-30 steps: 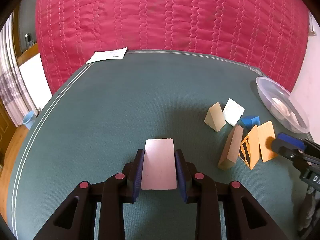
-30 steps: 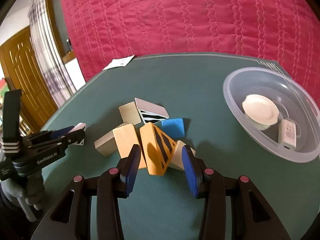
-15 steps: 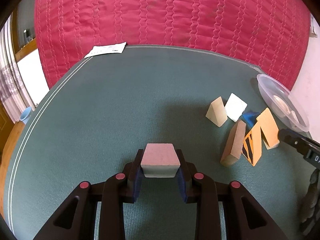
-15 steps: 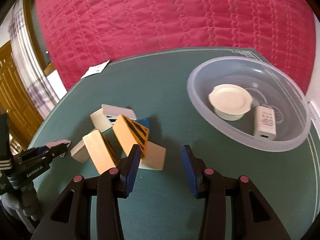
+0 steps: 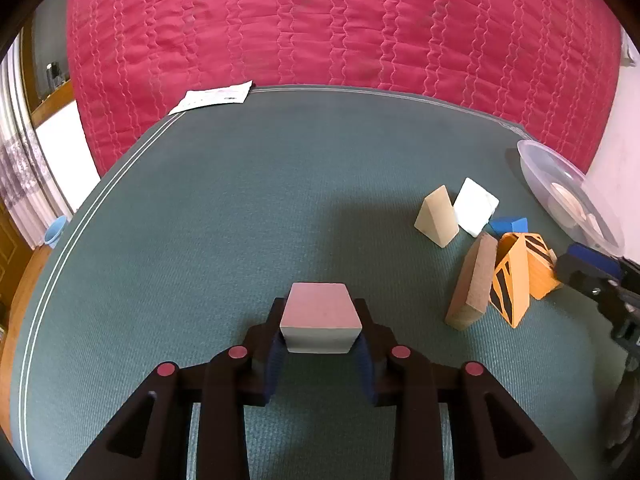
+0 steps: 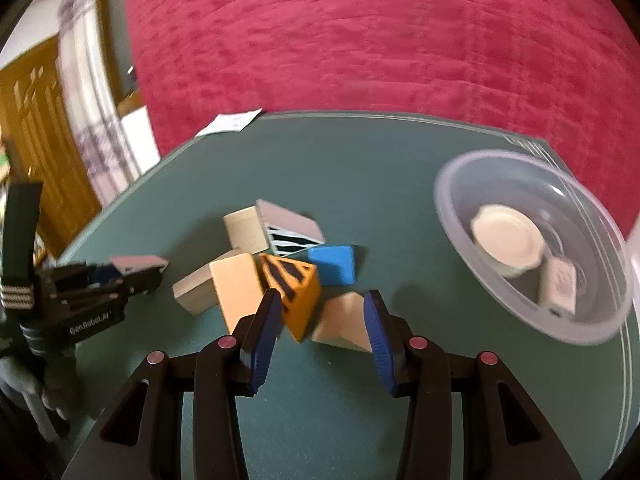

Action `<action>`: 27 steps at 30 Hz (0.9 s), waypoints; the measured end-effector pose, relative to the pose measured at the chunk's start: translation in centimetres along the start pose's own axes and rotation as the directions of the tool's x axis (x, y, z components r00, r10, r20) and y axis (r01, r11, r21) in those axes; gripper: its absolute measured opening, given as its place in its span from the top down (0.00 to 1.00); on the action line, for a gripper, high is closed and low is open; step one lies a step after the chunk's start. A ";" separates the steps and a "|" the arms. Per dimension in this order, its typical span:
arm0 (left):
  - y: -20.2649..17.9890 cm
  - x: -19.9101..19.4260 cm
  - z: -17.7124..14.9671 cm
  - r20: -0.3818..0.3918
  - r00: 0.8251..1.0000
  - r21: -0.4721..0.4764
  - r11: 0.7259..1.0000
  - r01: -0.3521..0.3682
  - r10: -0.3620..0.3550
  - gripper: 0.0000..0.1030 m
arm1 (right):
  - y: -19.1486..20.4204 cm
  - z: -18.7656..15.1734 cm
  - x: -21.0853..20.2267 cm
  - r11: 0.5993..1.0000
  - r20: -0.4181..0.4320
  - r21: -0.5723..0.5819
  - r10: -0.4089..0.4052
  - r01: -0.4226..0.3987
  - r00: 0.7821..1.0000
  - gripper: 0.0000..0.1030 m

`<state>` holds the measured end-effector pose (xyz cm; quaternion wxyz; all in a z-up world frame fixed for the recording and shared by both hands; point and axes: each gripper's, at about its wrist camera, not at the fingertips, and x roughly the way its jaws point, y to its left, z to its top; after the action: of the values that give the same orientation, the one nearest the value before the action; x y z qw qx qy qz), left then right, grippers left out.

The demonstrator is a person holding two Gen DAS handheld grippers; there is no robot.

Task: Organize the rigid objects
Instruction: 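Grasp the orange black-striped triangle with the right tool while the left holds the pink block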

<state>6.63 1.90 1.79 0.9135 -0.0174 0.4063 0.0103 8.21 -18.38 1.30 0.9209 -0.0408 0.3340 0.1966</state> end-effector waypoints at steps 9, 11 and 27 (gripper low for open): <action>-0.2 0.0 -0.1 0.000 1.000 0.004 1.000 0.006 -0.006 0.61 | 1.9 1.0 2.0 0.992 -0.021 -0.128 0.006 -0.009 1.000 0.57; -0.1 0.0 0.0 0.000 1.000 0.000 1.000 0.007 -0.007 0.61 | 1.8 1.3 2.3 0.991 -0.027 -0.132 0.019 -0.023 0.999 0.57; -0.7 0.2 0.0 -0.004 1.000 0.021 1.000 0.010 -0.010 0.49 | 2.0 1.3 3.0 0.991 -0.046 -0.126 0.049 -0.055 0.998 0.67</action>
<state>6.78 1.20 1.60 0.9129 -0.0100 0.4081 0.0015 10.32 -15.29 0.53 0.9037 -0.0949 0.3413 0.2404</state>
